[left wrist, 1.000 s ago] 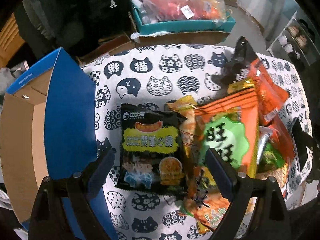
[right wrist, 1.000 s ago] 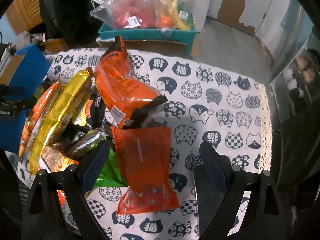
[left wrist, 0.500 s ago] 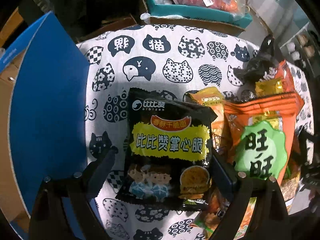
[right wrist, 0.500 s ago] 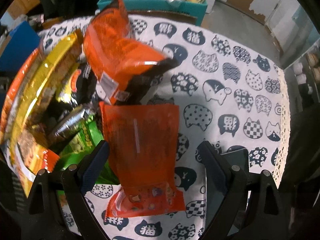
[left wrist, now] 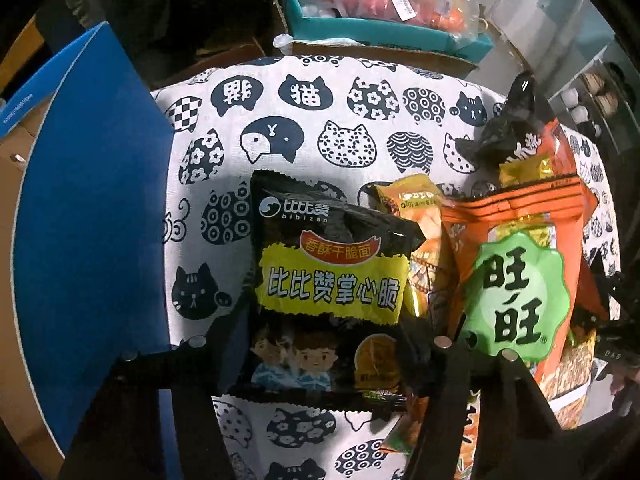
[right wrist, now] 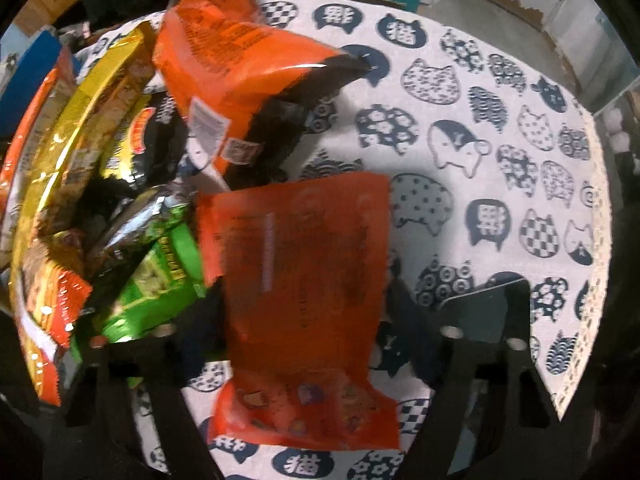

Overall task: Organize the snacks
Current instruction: 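Grasp the black Bibizan bag with the left tool while the right tool grasps an orange bag, then lift both held bags and carry them over the cardboard box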

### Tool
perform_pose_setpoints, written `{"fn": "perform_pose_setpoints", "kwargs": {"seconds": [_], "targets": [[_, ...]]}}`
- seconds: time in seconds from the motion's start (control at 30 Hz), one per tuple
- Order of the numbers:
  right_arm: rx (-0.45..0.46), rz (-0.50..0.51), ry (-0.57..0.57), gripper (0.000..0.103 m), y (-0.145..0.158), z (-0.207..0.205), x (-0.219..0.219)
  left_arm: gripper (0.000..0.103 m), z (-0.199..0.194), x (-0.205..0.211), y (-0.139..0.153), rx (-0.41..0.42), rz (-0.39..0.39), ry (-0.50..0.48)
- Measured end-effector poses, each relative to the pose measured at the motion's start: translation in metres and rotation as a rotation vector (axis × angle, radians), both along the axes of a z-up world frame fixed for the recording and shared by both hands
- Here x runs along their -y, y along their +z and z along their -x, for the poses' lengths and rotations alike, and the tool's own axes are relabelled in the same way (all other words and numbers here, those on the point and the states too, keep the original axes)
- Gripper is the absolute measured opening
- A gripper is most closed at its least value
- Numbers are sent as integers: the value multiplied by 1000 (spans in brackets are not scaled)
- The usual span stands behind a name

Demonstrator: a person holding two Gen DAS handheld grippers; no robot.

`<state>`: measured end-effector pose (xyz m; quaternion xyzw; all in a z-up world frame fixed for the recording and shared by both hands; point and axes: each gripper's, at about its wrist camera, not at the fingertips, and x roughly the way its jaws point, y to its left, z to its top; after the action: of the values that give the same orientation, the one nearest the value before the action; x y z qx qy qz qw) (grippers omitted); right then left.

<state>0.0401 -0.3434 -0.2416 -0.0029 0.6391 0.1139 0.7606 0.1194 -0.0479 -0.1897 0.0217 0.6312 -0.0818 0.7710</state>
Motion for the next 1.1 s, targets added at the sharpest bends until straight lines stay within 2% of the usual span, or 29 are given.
{"fn": "perform_pose_setpoints", "kwargs": {"seconds": [0.07,0.17,0.37,0.77,1.1], "targets": [[8,6,25,51,2,5,-3,64,3,0,2,8,-13,-5],[35,37,57,45,8,9,-17,64,9,0,10,32,-38,-8],[67,53,49,43,25,12,-21,64,19,6,32,113,-83,-37],[154,36,-45,43,69,15,-1,64,50,10,81,210,-74,-73],[270,2,-49,43,120,26,-6,64,74,2,120,297,-60,-99]]}}
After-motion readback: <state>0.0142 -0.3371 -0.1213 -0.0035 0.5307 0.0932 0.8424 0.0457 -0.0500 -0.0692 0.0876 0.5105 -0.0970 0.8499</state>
